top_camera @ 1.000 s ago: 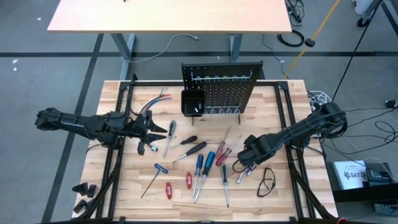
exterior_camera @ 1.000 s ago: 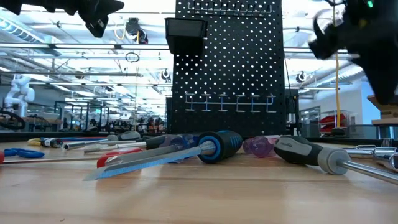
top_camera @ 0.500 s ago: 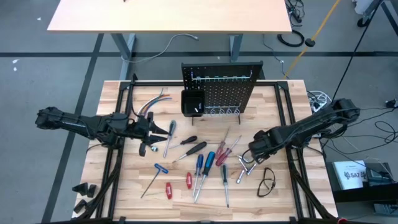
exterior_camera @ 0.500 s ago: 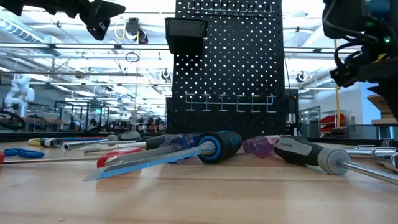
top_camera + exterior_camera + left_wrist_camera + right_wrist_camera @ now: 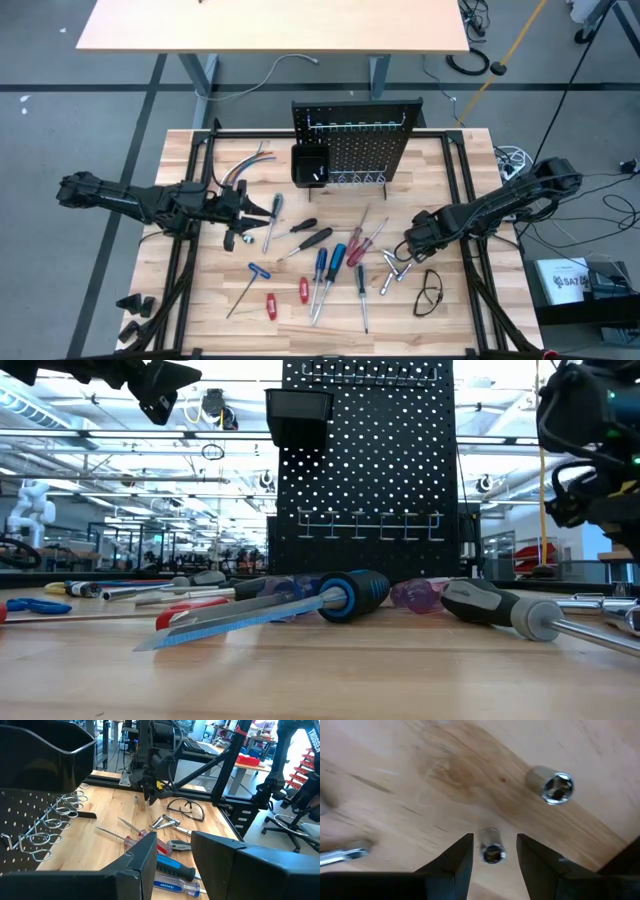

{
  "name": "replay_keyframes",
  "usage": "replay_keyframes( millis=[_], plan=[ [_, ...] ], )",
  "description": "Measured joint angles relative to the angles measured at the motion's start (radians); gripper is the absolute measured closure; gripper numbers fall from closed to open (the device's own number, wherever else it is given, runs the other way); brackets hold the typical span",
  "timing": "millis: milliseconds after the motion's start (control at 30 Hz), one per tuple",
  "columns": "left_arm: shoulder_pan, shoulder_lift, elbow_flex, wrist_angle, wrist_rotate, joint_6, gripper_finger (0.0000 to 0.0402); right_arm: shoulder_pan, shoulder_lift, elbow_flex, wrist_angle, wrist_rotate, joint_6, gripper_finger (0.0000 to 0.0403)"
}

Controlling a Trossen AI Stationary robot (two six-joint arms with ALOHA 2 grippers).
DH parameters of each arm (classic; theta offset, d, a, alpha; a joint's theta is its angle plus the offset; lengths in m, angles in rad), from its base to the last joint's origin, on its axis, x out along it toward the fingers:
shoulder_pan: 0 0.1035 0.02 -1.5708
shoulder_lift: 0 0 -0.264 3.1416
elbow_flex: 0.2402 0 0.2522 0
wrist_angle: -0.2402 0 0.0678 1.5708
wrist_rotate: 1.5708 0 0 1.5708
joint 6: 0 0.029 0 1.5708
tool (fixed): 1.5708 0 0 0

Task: Hang tools onto peg board
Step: Put the socket in the black bin on the peg board

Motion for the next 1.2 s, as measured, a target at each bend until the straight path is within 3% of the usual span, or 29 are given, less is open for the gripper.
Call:
replay_keyframes(
  millis=[200, 433, 733, 1000, 1200],
  plan=[
    [0.0, 0.0, 0.0, 0.0, 0.0, 0.0, 0.0275, 0.0, 0.0, -0.014, 0.009, 0.009, 0.004, 0.0282],
    [0.0, 0.0, 0.0, -0.001, 0.0, 0.0, 0.0275, 0.0, -0.001, -0.015, 0.033, 0.024, 0.002, 0.0358],
    [0.0, 0.0, 0.0, -0.023, 0.0, 0.0, 0.0275, 0.0, 0.001, -0.004, 0.035, 0.025, 0.003, 0.0358],
    [0.0, 0.0, 0.0, -0.022, 0.0, 0.0, 0.0275, 0.001, 0.001, 0.128, 0.046, 0.039, -0.041, 0.0358],
    [0.0, 0.0, 0.0, -0.022, 0.0, 0.0, 0.0275, 0.002, 0.001, 0.29, 0.218, 0.188, -0.216, 0.0358]
  ],
)
